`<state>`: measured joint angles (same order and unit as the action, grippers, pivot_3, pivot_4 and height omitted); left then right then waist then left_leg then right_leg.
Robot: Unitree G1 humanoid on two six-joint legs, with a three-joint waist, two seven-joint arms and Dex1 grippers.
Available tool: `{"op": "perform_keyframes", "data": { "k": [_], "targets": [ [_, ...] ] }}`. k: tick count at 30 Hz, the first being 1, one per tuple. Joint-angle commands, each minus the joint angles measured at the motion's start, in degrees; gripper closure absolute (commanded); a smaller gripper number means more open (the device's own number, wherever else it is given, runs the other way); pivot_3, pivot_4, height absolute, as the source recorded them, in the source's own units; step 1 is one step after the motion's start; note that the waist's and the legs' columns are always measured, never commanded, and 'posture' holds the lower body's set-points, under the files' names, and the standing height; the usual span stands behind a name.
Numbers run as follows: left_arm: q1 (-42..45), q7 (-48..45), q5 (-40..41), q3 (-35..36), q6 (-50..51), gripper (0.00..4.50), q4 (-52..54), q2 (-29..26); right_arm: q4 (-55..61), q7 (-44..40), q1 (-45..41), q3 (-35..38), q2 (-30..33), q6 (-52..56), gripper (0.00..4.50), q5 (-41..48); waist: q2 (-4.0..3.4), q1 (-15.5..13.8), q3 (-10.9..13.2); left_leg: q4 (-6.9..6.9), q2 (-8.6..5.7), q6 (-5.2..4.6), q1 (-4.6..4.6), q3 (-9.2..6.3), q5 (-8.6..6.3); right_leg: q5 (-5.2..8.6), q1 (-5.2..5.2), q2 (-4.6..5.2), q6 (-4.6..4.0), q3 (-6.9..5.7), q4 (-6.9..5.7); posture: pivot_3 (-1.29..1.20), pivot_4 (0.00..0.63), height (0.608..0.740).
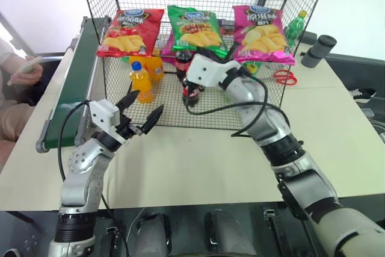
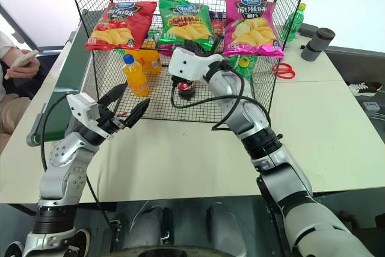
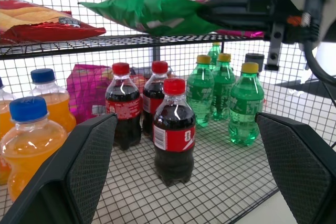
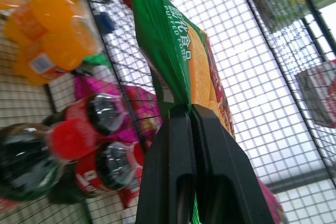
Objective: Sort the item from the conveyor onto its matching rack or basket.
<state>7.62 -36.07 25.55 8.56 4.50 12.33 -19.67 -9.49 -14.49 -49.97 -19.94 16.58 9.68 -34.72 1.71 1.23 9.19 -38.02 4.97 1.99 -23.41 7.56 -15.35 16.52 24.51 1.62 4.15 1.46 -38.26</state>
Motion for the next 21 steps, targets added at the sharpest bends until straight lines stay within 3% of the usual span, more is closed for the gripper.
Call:
{"op": "perform_keyframes", "data": {
  "k": [1, 5, 6, 8, 14, 19, 21],
  "targets": [
    [0.98, 0.27, 0.18, 0.21, -1.05, 0.0, 1.32, 0.02, -0.95, 1.28, -2.3, 1.16, -0.58, 0.96, 4.4, -0.43, 0.0, -0.06, 0.0, 0.0, 0.0, 0.0, 0.0, 0.0, 0.0, 0.0, 0.0, 0.0, 0.0, 0.0, 0.0, 0.0, 0.15, 0.74],
    [0.89, 0.26, -0.04, 0.22, -1.17, 0.0, 1.4, -0.15, -1.02, 0.63, -2.13, 1.61, -1.63, 0.31, 4.4, 1.63, 0.0, -0.08, 0.0, 0.0, -0.01, 0.0, -0.01, 0.01, 0.0, 0.0, 0.0, 0.02, 0.0, 0.0, 0.0, 0.0, 0.15, 0.74],
    [0.87, 0.26, -0.01, 0.3, -1.18, 0.0, 1.43, -0.19, -0.31, 0.02, -1.75, 1.68, -1.54, -0.01, 4.17, 2.14, 0.0, -0.05, 0.0, 0.0, -0.01, 0.0, -0.01, 0.01, 0.0, 0.0, 0.0, 0.01, 0.0, 0.0, 0.0, 0.0, 0.15, 0.74],
    [0.83, 0.3, -0.02, 0.37, -1.22, 0.0, 1.4, -0.19, 0.94, -0.56, -1.09, 2.21, -1.32, -0.07, 3.62, 3.05, 0.0, -0.04, 0.0, 0.0, 0.0, 0.0, -0.01, -0.01, 0.0, 0.0, 0.0, 0.01, 0.0, -0.01, 0.0, 0.0, 0.15, 0.74],
    [0.56, 0.06, -0.03, 0.52, -1.17, 0.0, 1.45, -0.54, 7.71, -4.51, 0.85, 3.82, 1.28, 0.21, 0.9, 5.34, 0.0, -0.08, 0.0, 0.0, 0.0, -0.01, -0.02, 0.0, -0.01, 0.0, 0.0, 0.01, 0.0, 0.0, 0.01, 0.0, 0.15, 0.74],
    [0.27, -0.52, 0.35, 1.01, -0.69, 0.0, 1.08, -1.46, 15.8, -8.01, 6.79, 6.43, 3.61, -3.55, 0.9, 11.15, 0.01, -0.09, 0.0, 0.02, 0.0, -0.02, -0.02, -0.02, -0.01, 0.0, 0.0, 0.01, 0.0, -0.01, 0.03, 0.0, 0.15, 0.74],
    [-0.03, -1.03, 0.86, 1.54, 0.77, 0.0, 0.67, -2.72, 22.08, -10.74, 11.23, 11.47, 1.26, -1.72, 0.9, 21.57, 0.01, -0.1, 0.0, 0.04, 0.0, -0.03, -0.02, -0.03, -0.02, 0.0, -0.01, 0.0, 0.0, -0.01, 0.05, 0.0, 0.15, 0.74]
  ]
}}
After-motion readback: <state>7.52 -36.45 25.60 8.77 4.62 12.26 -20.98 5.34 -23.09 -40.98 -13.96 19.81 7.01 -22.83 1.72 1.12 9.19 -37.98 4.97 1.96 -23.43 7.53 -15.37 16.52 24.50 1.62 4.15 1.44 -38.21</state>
